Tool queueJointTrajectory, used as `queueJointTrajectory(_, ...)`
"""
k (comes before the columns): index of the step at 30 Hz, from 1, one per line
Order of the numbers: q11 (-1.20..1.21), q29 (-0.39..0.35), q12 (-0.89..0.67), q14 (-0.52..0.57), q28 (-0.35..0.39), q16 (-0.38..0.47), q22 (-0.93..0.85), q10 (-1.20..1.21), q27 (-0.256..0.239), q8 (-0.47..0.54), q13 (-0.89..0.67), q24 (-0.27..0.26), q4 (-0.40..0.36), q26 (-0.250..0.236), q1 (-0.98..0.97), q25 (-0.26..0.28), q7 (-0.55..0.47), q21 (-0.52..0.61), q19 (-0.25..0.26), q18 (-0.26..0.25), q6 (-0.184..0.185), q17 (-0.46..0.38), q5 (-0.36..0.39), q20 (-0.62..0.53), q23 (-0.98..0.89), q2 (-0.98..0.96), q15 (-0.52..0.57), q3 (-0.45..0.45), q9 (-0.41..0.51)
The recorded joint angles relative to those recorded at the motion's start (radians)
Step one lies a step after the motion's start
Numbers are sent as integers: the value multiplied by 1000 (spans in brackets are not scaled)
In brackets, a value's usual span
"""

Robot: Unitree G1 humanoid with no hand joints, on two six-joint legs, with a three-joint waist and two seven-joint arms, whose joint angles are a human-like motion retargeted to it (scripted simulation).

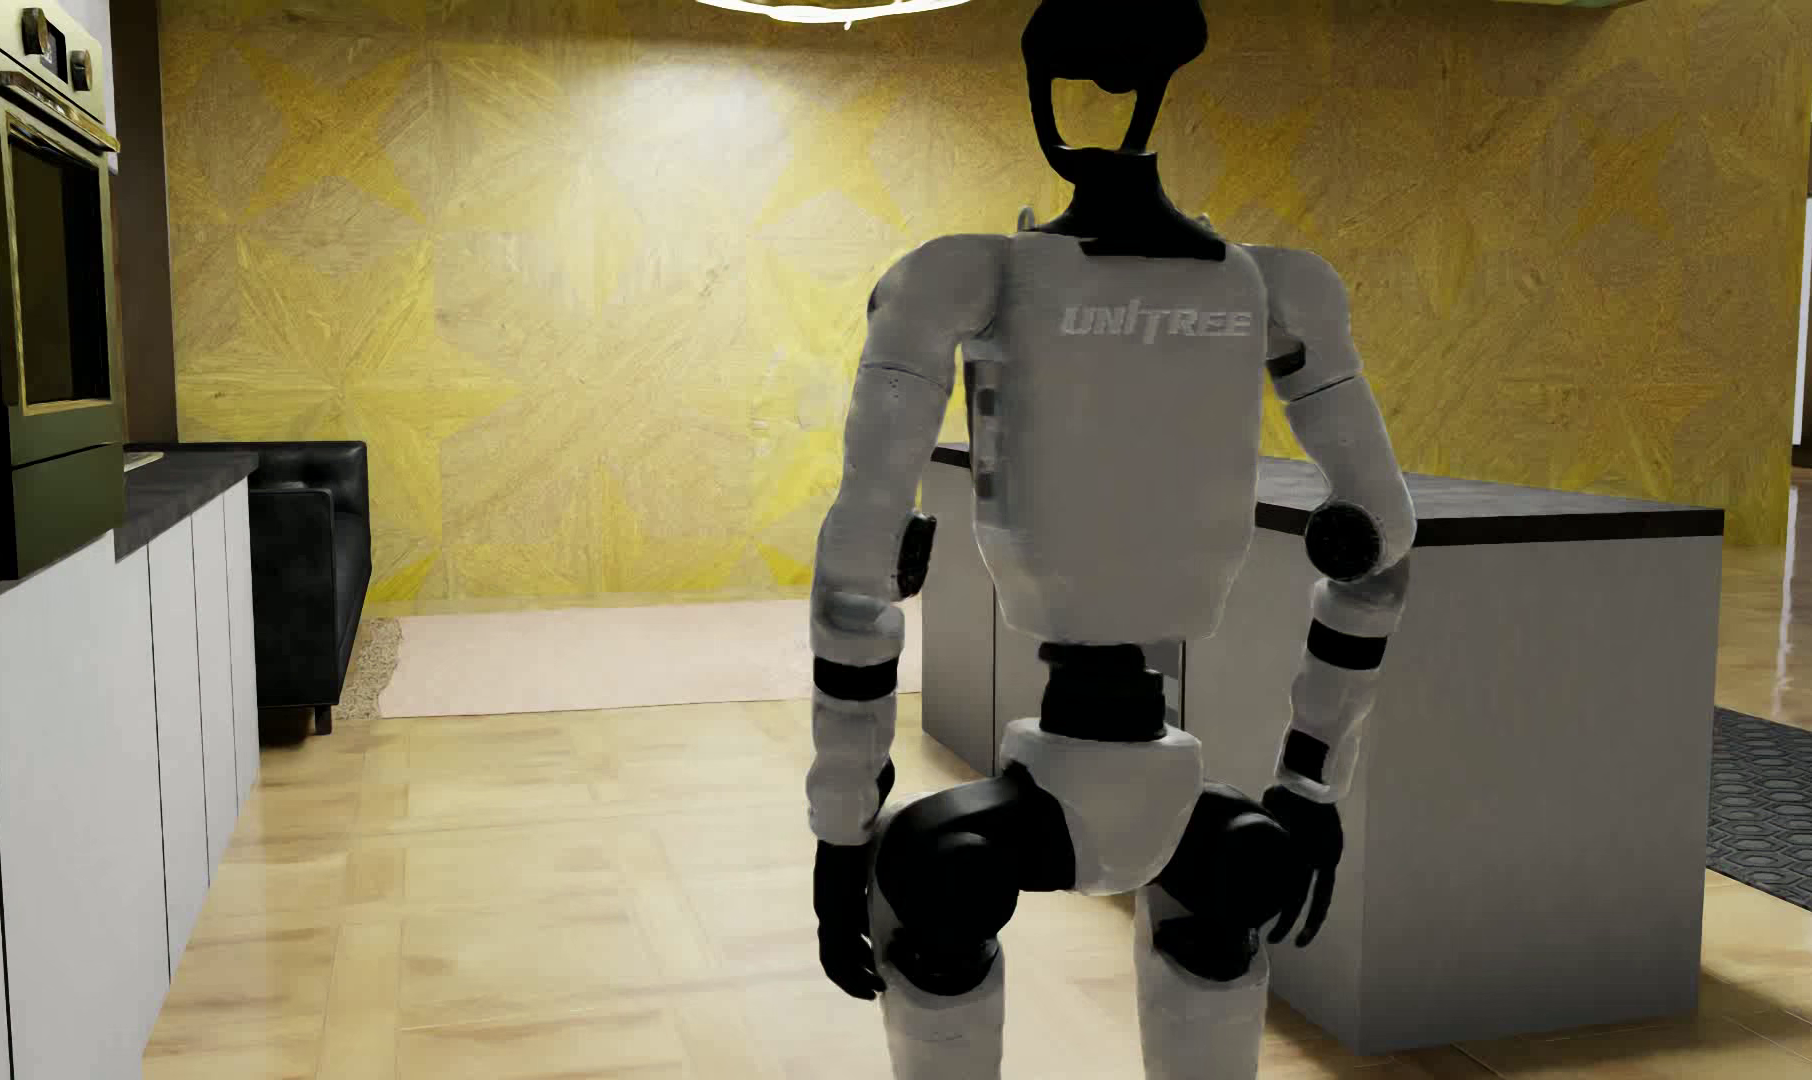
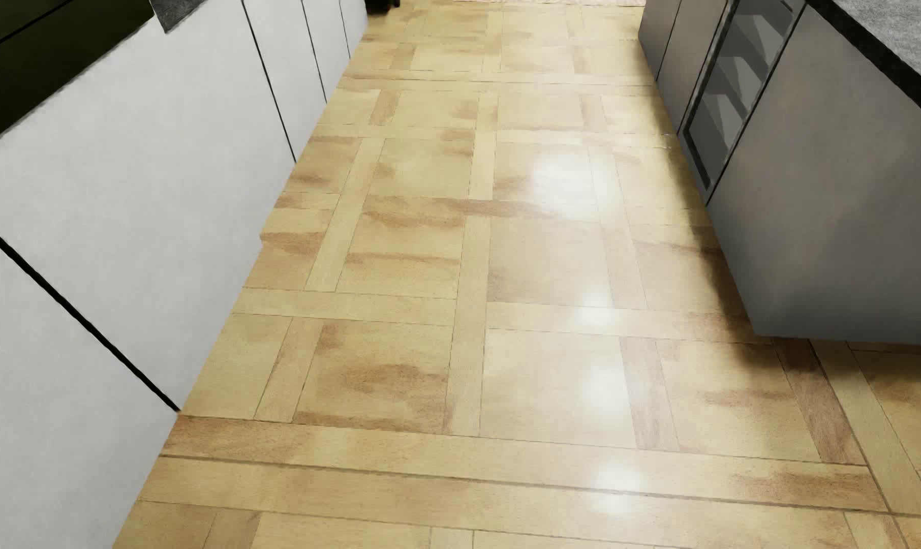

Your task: Avoid the counter

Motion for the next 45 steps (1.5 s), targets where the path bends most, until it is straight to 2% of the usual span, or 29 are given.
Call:
queueJointTrajectory(1,98,0,4,10,0,3,-11,7,0,0,4,0,-1,0,1,0,0,6,0,0,4,-3,3,-4,-1,-3,-37,2,2)
queueJointTrajectory(3,288,0,10,15,0,7,-33,26,0,0,18,0,-10,0,-3,0,0,-2,0,0,9,-8,15,-12,-1,-42,-242,-32,0)
queueJointTrajectory(6,618,0,-1,-23,0,33,-102,46,0,0,34,0,-35,0,68,0,0,-43,0,0,-13,-5,-12,10,-29,-221,-278,-71,67)
queueJointTrajectory(8,759,0,-21,-100,0,39,-155,27,0,0,50,0,-25,0,123,0,0,-47,0,0,-11,-4,-15,25,-44,-351,-275,-130,89)
queueJointTrajectory(10,709,0,-45,-174,0,19,-175,-8,0,0,78,0,12,0,177,0,0,-52,0,0,19,-16,-16,57,-36,-456,-246,-211,85)
queueJointTrajectory(13,552,0,-90,-319,0,40,-219,-50,0,0,95,0,27,0,302,0,0,-27,0,0,22,-20,-44,25,15,-584,-116,-241,106)
queueJointTrajectory(16,436,0,-130,-360,0,41,-209,-58,0,0,97,0,40,0,401,0,0,3,0,0,18,-16,-64,5,63,-659,-98,-278,107)
queueJointTrajectory(18,510,0,-123,-305,0,35,-165,-43,0,0,109,0,67,0,450,0,0,-7,0,0,25,-15,-65,17,86,-687,-123,-311,97)
queueJointTrajectory(19,571,0,-106,-226,0,27,-143,-5,0,0,109,0,81,0,449,0,0,-12,0,0,36,-17,-62,-2,99,-694,-131,-330,89)
queueJointTrajectory(21,670,0,-71,57,0,15,-58,191,0,0,97,0,116,0,396,0,0,9,0,0,59,-17,-23,-45,129,-652,-189,-322,84)
queueJointTrajectory(22,681,0,-53,205,0,12,-17,366,0,0,89,0,118,0,320,0,0,9,0,0,49,-13,-4,-56,128,-604,-228,-297,83)
queueJointTrajectory(23,673,0,-38,281,0,16,8,574,0,0,81,0,120,0,216,0,0,4,0,0,39,-8,15,-66,107,-541,-261,-268,91)
queueJointTrajectory(25,614,0,9,256,0,20,13,864,0,0,61,0,114,0,5,0,0,0,0,0,17,-5,46,-43,41,-385,-309,-174,111)
queueJointTrajectory(26,558,0,28,244,0,19,14,874,0,0,46,0,100,0,-102,0,0,-5,0,0,-2,-6,45,-36,6,-298,-315,-121,115)
queueJointTrajectory(29,363,0,67,373,0,33,18,460,0,0,26,0,76,0,-325,0,0,-51,0,0,-39,-21,35,-44,-110,-23,-310,29,126)
queueJointTrajectory(30,315,0,79,370,0,37,11,275,0,0,12,0,83,0,-368,0,0,-46,0,0,-47,-32,29,-40,-145,56,-329,76,121)
queueJointTrajectory(31,286,0,85,259,0,38,6,128,0,0,-4,0,89,0,-409,0,0,-54,0,0,-47,-43,27,-36,-176,120,-354,106,111)
queueJointTrajectory(32,275,0,92,83,0,41,1,45,0,0,-23,0,98,0,-440,0,0,-56,0,0,-50,-52,22,-34,-194,178,-378,130,105)
queueJointTrajectory(33,280,0,96,-16,0,43,-1,40,0,0,-42,0,113,0,-459,0,0,-58,0,0,-57,-56,12,-32,-200,219,-389,155,104)
queueJointTrajectory(34,301,0,99,62,0,41,3,64,0,0,-52,0,121,0,-480,0,0,-70,0,0,-61,-53,4,-27,-194,247,-375,180,104)
queueJointTrajectory(35,347,0,104,242,0,39,12,101,0,0,-43,0,106,0,-516,0,0,-86,0,0,-68,-47,-16,-33,-176,270,-323,206,103)
queueJointTrajectory(36,432,0,101,387,0,34,28,183,0,0,-32,0,87,0,-538,0,0,-102,0,0,-88,-34,-45,-33,-151,251,-207,207,91)
queueJointTrajectory(37,570,0,98,432,0,31,51,245,0,0,-16,0,48,0,-521,0,0,-99,0,0,-108,-21,-71,-44,-114,211,-53,177,81)
queueJointTrajectory(38,755,0,87,415,0,26,65,276,0,0,3,0,8,0,-477,0,0,-80,0,0,-109,-21,-81,-57,-84,130,62,138,72)
queueJointTrajectory(39,947,0,76,369,0,17,73,276,0,0,23,0,-32,0,-415,0,0,-68,0,0,-113,-22,-102,-31,-76,18,61,101,66)
queueJointTrajectory(40,1081,0,64,298,0,10,74,244,0,0,43,0,-54,0,-318,0,0,-69,0,0,-110,-19,-109,6,-75,-80,-46,58,70)
queueJointTrajectory(41,1126,0,44,221,0,15,62,193,0,0,53,0,-53,0,-201,0,0,-54,0,0,-88,-20,-91,9,-60,-167,-158,5,80)
queueJointTrajectory(43,1010,0,9,69,0,39,-6,93,0,0,81,0,-26,0,0,0,0,-54,0,0,-37,-25,-68,14,-41,-329,-235,-121,83)
queueJointTrajectory(45,723,0,-23,-90,0,71,-112,-1,0,0,103,0,15,0,194,0,0,-63,0,0,-10,-36,-72,32,-41,-430,-208,-213,94)
